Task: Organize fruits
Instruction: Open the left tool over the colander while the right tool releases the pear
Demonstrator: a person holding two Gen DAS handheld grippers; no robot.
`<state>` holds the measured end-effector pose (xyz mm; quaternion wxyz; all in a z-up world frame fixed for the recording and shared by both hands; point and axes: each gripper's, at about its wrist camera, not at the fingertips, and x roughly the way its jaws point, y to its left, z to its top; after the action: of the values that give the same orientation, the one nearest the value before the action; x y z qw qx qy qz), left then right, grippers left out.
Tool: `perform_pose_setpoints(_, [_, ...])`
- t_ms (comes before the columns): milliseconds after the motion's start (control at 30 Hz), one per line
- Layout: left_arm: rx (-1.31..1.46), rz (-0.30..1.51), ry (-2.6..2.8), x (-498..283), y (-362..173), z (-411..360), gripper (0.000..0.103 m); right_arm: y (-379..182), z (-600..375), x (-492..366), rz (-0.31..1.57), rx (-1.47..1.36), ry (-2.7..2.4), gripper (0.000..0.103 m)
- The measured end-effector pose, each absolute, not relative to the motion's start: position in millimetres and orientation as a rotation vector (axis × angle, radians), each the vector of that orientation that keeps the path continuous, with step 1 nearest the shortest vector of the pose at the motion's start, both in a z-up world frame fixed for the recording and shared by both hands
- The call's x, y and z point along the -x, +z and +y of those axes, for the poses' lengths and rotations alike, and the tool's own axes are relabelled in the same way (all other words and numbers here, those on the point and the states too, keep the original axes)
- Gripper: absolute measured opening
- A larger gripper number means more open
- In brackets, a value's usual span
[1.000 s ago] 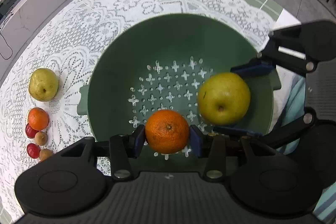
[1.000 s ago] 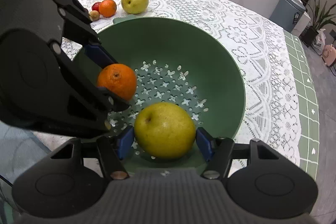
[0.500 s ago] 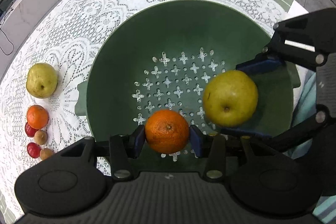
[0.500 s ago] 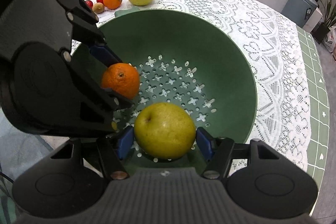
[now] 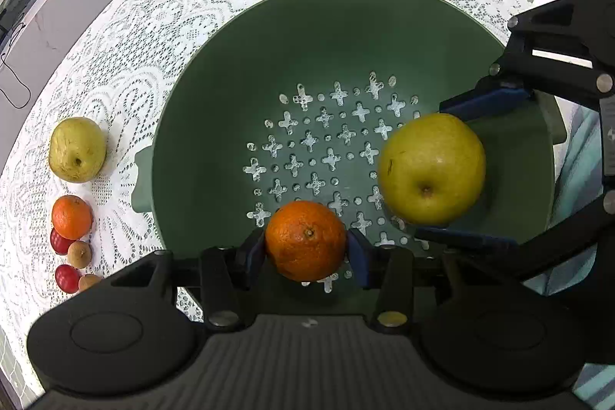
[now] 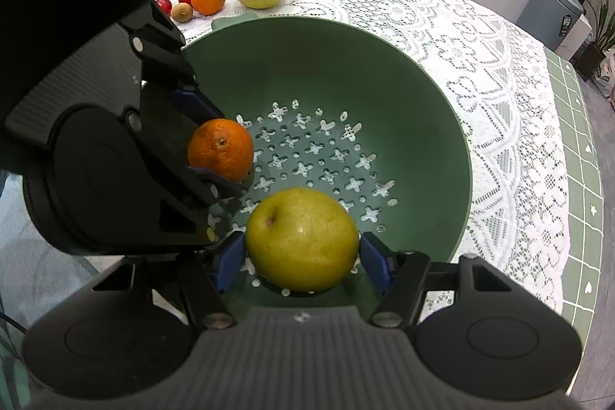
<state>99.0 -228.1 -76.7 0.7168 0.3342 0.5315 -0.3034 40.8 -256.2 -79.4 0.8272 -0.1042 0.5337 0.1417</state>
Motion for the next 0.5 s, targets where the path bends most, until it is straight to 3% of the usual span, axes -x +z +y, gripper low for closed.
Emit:
perform_pose_setpoints(300, [-0.783, 1.155, -0.651, -97, -76, -230, 0.058, -79, -256, -40, 1.140, 0.197, 0.299, 0.065])
perform_pose_setpoints(500, [-0.750, 1.134, -0.648, -96, -66, -224, 0.060, -72, -254, -37, 1.128, 0.187, 0.289, 0.079])
